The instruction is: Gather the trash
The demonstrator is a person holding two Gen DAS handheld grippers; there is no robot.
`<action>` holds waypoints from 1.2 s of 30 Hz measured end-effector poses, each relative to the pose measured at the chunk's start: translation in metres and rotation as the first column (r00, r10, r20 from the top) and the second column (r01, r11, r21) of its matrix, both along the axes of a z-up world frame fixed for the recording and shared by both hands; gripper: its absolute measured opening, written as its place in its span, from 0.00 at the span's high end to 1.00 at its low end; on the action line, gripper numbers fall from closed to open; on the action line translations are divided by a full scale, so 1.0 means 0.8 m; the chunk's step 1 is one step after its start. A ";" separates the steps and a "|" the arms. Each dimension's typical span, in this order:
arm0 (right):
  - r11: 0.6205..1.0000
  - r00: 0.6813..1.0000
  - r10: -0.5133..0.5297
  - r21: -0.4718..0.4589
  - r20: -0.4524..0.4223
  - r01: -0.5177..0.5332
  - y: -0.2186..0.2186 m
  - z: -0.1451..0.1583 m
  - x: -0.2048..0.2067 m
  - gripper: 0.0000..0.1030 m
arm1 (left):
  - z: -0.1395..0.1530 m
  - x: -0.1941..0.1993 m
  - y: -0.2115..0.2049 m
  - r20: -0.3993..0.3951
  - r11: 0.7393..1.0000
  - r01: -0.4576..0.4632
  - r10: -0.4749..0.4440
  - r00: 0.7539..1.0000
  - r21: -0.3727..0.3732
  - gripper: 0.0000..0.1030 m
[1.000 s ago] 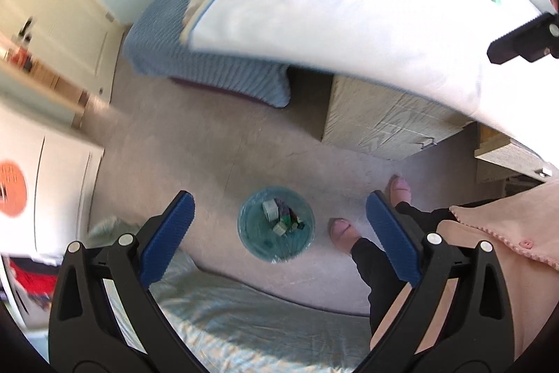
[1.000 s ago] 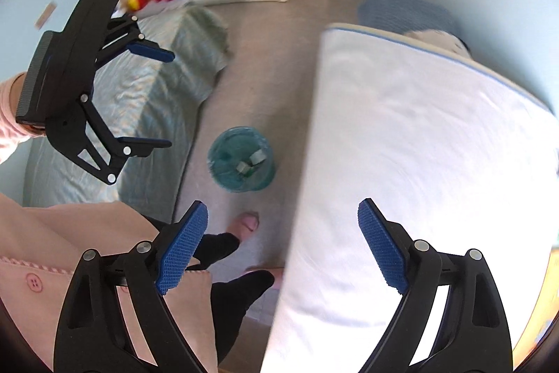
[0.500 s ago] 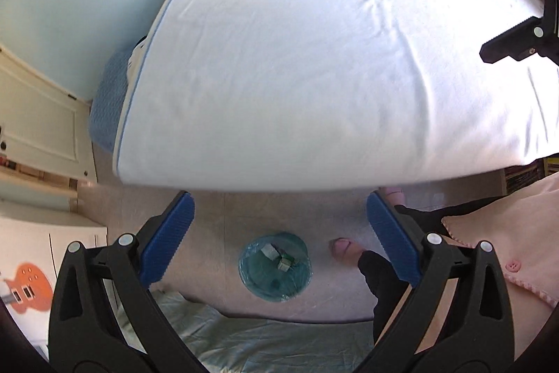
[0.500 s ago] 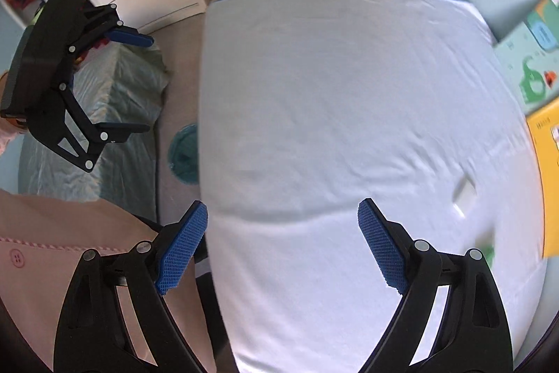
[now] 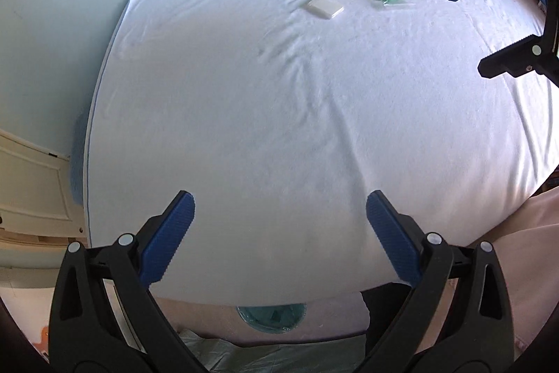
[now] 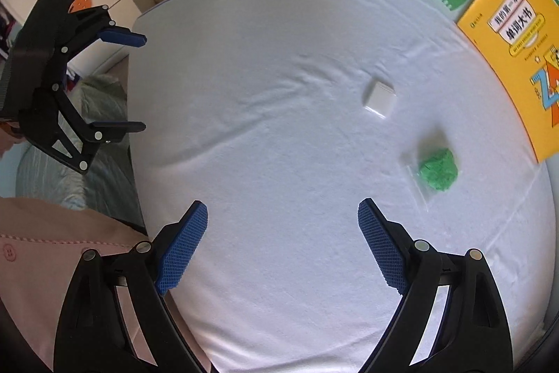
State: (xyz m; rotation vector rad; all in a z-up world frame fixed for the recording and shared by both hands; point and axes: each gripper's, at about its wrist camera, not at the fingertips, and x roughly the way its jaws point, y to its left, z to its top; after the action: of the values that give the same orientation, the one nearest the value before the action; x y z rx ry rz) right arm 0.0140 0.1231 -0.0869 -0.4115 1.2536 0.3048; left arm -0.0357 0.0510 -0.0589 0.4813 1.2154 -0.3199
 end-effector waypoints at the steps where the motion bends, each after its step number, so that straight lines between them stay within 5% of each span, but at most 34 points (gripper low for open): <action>1: 1.000 1.000 -0.018 -0.001 0.003 0.018 -0.011 0.002 0.003 0.15 | -0.001 0.006 -0.008 -0.003 1.000 0.009 -0.009 1.000 0.003 0.06; 21: 0.993 0.994 -0.107 -0.037 0.030 0.108 -0.126 -0.001 0.078 0.14 | -0.035 0.151 -0.122 0.001 0.981 0.193 -0.193 0.981 0.014 0.06; 36: 0.998 1.000 0.026 -0.055 -0.013 -0.026 -0.141 -0.048 0.126 0.14 | -0.085 0.216 -0.165 -0.064 0.951 0.308 -0.308 0.949 -0.013 0.09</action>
State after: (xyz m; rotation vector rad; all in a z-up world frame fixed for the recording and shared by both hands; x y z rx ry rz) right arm 0.1151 0.0100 -0.1251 -0.4744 1.2713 0.2956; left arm 0.1370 -0.0807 -0.1270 0.6649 1.2024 -0.6085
